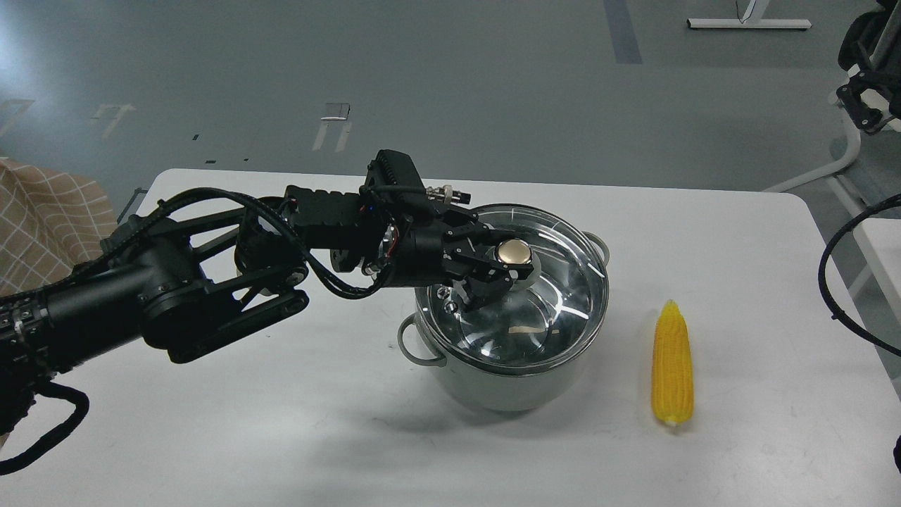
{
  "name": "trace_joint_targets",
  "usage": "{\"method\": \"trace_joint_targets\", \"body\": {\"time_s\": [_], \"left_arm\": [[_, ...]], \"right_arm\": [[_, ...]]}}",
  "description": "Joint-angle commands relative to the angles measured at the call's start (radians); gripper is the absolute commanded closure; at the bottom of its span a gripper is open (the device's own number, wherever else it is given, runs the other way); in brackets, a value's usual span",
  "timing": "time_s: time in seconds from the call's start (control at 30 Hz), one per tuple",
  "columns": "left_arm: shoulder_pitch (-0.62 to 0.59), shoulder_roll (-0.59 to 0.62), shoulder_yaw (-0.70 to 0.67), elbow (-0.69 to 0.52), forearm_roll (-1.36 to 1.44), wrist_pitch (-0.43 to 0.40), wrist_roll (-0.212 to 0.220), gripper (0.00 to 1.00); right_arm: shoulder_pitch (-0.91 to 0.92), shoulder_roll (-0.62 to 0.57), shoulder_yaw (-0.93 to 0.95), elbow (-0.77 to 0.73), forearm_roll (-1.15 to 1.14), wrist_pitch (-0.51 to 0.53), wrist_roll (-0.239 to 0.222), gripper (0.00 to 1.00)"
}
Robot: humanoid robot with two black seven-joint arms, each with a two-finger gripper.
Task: Open pot and put corn in
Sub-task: 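Lift the glass lid off the pot and lower it onto the table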
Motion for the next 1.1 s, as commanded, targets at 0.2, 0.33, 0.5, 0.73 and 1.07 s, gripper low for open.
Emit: {"method": "trace_joint_targets", "body": {"time_s": [0.2,0.33,0.5,0.73,1.07], "left_arm": [[-0.077,0.177,-0.099,-0.047,-0.102,-0.007,-0.005,0.61],[-0.057,0.407,-0.099,-0.11,-0.142,0.009,-0.045,0.65],[0.016,0.677,-0.082,-0.103,-0.179,0.13,-0.128,0.67],[0.264,0.791,-0.039,-0.068,-0.208,0.303,-0.123,0.67],[0.493,0.641,-0.033,0.178,-0.243,0.417,-0.126,0.65]], "right_arm": [[0.0,-0.002,0.0,-0.002,0.0,0.0,0.0,0.0],[-0.005,-0.005,0.0,-0.003,0.0,0.0,0.0,0.0],[-0.015,-0.005,0.0,-0.005,0.0,0.0,0.0,0.0],[-0.026,0.001,-0.002,-0.002,0.0,0.0,0.0,0.0],[-0.026,0.0,-0.003,0.002,0.0,0.0,0.0,0.0]]}}
